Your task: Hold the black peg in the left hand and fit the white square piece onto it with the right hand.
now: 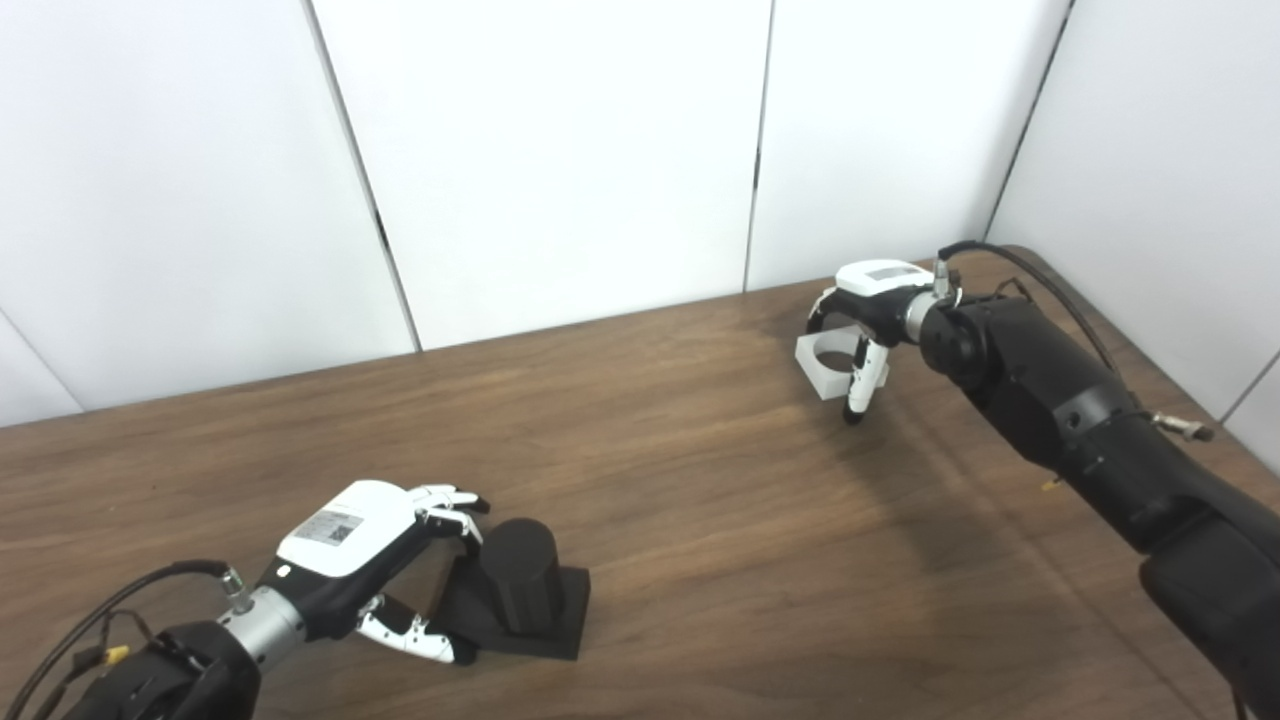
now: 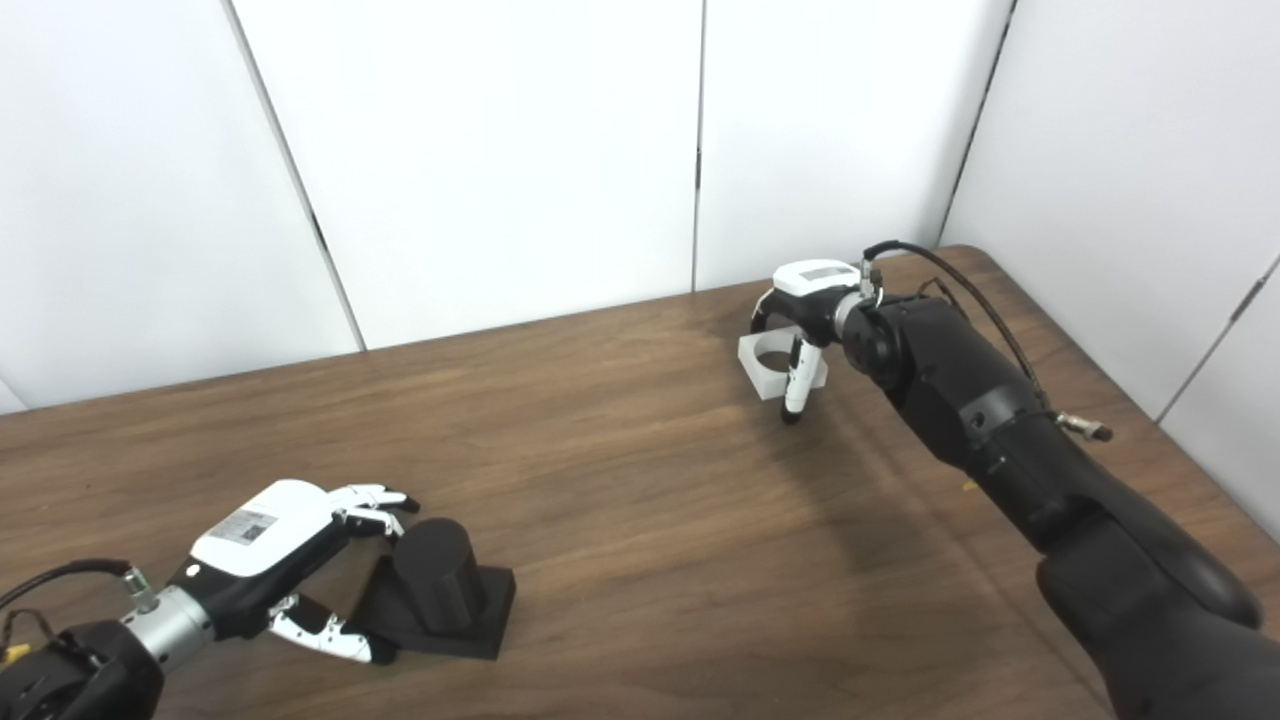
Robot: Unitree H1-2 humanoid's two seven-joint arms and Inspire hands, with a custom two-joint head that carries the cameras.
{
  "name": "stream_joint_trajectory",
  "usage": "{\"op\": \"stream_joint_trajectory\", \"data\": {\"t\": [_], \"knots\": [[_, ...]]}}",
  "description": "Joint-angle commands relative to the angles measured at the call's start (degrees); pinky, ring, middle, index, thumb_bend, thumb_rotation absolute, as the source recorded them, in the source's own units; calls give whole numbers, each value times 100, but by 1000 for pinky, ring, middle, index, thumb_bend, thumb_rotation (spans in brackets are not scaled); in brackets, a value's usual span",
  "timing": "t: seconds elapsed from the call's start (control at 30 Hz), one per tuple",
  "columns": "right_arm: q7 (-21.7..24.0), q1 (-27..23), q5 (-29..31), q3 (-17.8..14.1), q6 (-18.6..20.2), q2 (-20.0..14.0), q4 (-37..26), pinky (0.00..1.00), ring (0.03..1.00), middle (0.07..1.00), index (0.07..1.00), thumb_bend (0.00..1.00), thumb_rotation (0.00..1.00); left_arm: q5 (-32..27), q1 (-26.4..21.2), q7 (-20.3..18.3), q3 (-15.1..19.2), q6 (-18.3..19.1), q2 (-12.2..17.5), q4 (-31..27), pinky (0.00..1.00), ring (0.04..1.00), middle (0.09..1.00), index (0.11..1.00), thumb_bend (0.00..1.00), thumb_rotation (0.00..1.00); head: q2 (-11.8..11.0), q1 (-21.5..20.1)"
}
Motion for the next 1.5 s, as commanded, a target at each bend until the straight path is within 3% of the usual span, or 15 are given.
{"op": "stream_joint_trajectory", "data": {"t": [0.0, 0.47, 0.53, 0.63, 1.2, 1.47], "knots": [[-204, -151, -61, -17, -37, -91, 59, 902, 929, 920, 701, 764, 141, 197, 224, -459, -195, -62, 177, 90, 741, 891, 866, 488, 524, 57, 3, -5], [-12, -161, -155, 100, 40, -217, 96, 927, 925, 877, 602, 756, 183, 90, 220, -479, -148, -47, 183, 84, 744, 896, 870, 488, 524, 57, 75, 12], [-27, -168, -184, 140, -3, -236, 108, 922, 918, 868, 521, 583, 157, 97, 212, -441, -147, -94, 185, 127, 744, 895, 869, 488, 524, 57, 80, 9], [-96, -147, -186, 160, -74, -264, 100, 924, 910, 846, 491, 529, 145, 114, 202, -463, -155, -82, 192, 128, 752, 896, 869, 488, 524, 58, 85, 12], [-481, 23, -120, 36, -351, -349, -139, 922, 880, 814, 482, 520, 132, 85, 167, -506, -143, -73, 190, 109, 760, 894, 866, 488, 524, 58, 163, 77], [-272, 118, 122, -176, -366, -279, -1007, 905, 896, 819, 483, 521, 131, 71, 147, -560, -151, -9, 158, 119, 768, 903, 871, 488, 524, 58, 180, 157]]}}
